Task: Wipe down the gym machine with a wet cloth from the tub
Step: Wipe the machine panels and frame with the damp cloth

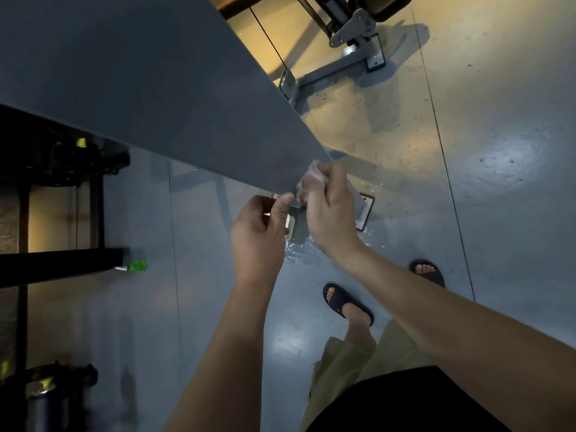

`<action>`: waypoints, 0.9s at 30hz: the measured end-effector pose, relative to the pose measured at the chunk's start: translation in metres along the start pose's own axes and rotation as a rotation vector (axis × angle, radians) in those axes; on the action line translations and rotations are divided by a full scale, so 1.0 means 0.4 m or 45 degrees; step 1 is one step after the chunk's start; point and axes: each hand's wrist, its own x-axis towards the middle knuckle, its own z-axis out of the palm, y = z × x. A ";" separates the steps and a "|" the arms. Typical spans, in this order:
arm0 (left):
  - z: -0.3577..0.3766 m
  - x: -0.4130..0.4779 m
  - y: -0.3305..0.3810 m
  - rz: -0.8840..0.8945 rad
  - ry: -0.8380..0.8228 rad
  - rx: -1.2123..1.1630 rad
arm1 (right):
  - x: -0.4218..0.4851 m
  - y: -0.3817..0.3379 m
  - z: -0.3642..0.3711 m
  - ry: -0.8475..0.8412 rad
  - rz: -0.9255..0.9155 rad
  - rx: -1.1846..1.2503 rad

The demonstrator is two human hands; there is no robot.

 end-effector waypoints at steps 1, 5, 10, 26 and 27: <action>-0.003 -0.008 0.007 0.011 -0.003 -0.042 | -0.019 -0.024 0.001 -0.030 -0.101 0.053; -0.049 -0.023 0.042 0.155 0.098 -0.303 | -0.004 -0.127 -0.003 -0.068 -0.661 0.069; -0.087 0.000 0.078 0.255 0.259 -0.153 | 0.039 -0.082 -0.026 -0.078 -0.714 -0.162; -0.109 -0.026 0.124 0.183 0.150 -0.527 | -0.034 -0.262 -0.009 -0.022 -0.955 -0.165; -0.113 -0.025 0.122 0.197 0.146 -0.534 | -0.051 -0.308 0.005 -0.017 -1.019 -0.095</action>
